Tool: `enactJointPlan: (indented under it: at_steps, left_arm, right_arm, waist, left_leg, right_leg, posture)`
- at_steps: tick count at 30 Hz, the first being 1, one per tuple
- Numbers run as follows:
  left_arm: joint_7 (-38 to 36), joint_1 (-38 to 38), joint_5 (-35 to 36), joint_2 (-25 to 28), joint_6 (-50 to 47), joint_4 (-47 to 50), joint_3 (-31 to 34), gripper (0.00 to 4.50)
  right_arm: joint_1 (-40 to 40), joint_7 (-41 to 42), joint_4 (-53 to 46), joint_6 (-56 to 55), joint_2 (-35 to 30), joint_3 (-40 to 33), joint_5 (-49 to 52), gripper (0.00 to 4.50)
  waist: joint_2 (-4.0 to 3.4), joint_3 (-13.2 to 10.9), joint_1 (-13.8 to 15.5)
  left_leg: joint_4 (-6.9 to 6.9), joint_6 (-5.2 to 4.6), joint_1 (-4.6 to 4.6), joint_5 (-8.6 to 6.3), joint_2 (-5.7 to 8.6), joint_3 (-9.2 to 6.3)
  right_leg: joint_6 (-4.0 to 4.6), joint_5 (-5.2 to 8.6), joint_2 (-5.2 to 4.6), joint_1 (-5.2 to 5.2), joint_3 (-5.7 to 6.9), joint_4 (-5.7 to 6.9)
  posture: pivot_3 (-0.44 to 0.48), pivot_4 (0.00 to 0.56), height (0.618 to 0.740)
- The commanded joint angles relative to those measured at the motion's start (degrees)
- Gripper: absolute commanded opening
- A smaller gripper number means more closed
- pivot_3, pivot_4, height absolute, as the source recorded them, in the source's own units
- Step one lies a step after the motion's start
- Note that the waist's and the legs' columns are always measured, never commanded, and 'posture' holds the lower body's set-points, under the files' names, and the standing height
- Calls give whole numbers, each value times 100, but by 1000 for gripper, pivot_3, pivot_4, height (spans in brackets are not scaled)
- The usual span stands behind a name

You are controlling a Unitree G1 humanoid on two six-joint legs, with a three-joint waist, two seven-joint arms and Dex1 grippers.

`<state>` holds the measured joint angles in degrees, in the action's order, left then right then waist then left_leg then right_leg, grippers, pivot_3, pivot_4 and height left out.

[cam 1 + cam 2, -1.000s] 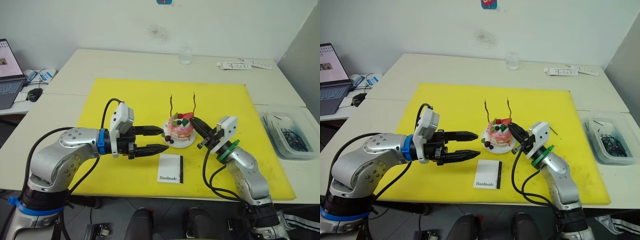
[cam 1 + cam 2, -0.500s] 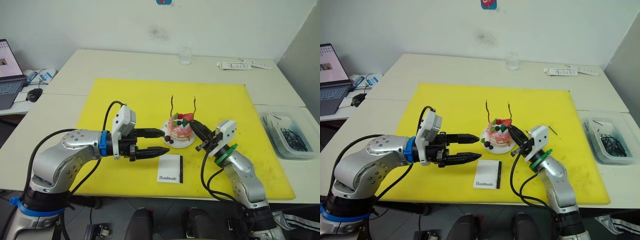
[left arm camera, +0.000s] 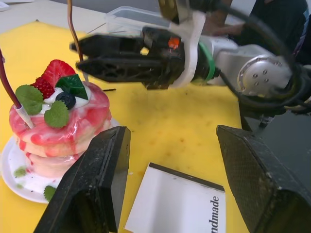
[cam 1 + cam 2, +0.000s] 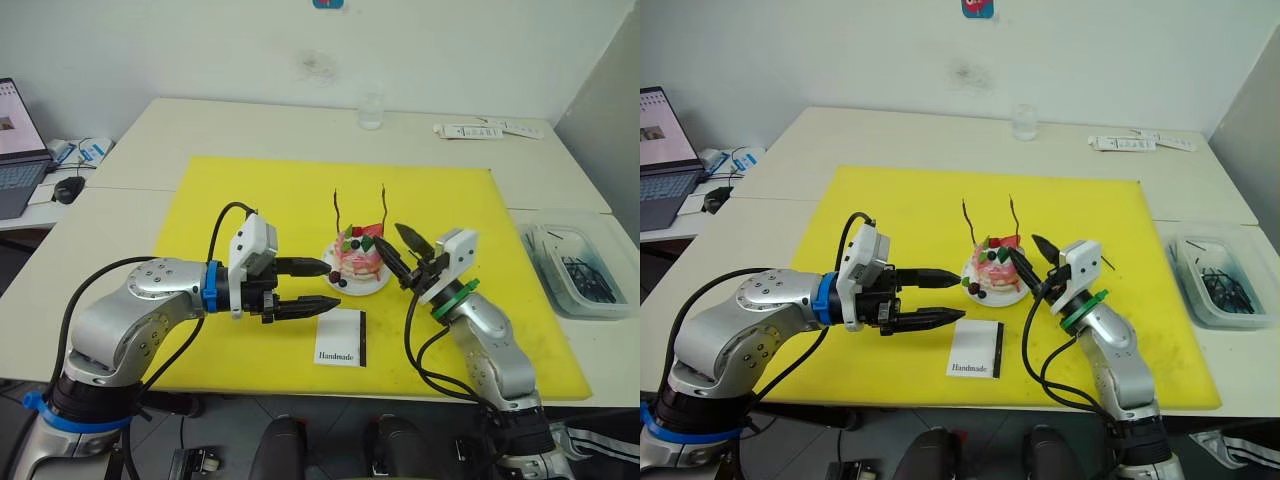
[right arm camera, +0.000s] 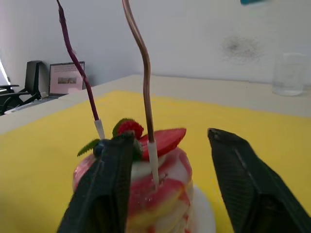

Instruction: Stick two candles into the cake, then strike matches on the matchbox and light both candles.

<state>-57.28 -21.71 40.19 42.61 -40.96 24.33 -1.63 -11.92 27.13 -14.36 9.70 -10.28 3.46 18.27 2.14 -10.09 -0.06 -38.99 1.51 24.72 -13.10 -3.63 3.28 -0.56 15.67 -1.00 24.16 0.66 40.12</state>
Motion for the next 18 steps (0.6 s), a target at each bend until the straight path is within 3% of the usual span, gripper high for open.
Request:
enactJointPlan:
  at_steps: [1,3,6,12,15,18]
  left_arm:
    - [129,-103,8,39,-52,185,85,3179]
    - [198,-83,133,99,-247,187,188,3179]
    - [282,44,672,398,-1035,101,576,3179]
    - [523,59,1707,958,-2734,-192,1034,3179]
    - [708,166,2562,953,-3792,-369,1199,3179]
    - [1177,175,3100,713,-4553,-692,1267,3179]
  right_arm:
    - [-6,-20,-624,276,-193,-202,223,2452]
    - [19,-27,-912,533,-386,-324,356,2452]
    - [186,240,-1508,1289,-1192,-652,629,2452]
    - [489,733,-1880,1926,-2359,-893,847,2452]
    - [613,1418,-1952,2267,-3036,-686,981,1916]
    - [656,1740,-1971,2415,-3389,-415,989,835]
  waist:
    - [0,0,-2]
    - [0,0,-3]
    - [0,0,-3]
    - [0,0,-4]
    - [-1,-1,-4]
    - [1,0,-4]
  left_leg:
    - [0,0,0,0,0,0]
    - [0,0,0,0,-1,2]
    - [0,0,0,0,-3,2]
    - [2,-1,-2,0,-1,0]
    - [2,-1,-2,0,-2,-3]
    - [2,-1,-2,-1,-3,-2]
  right_leg:
    - [0,0,0,0,0,0]
    - [0,0,0,1,0,0]
    - [0,0,-3,1,1,0]
    - [4,4,-5,0,4,-1]
    - [4,4,-4,0,4,0]
    - [4,6,-8,-1,5,-5]
  posture:
    - [0,150,684]
    - [0,150,684]
    - [0,150,684]
    - [0,150,684]
    - [0,150,684]
    - [0,150,684]
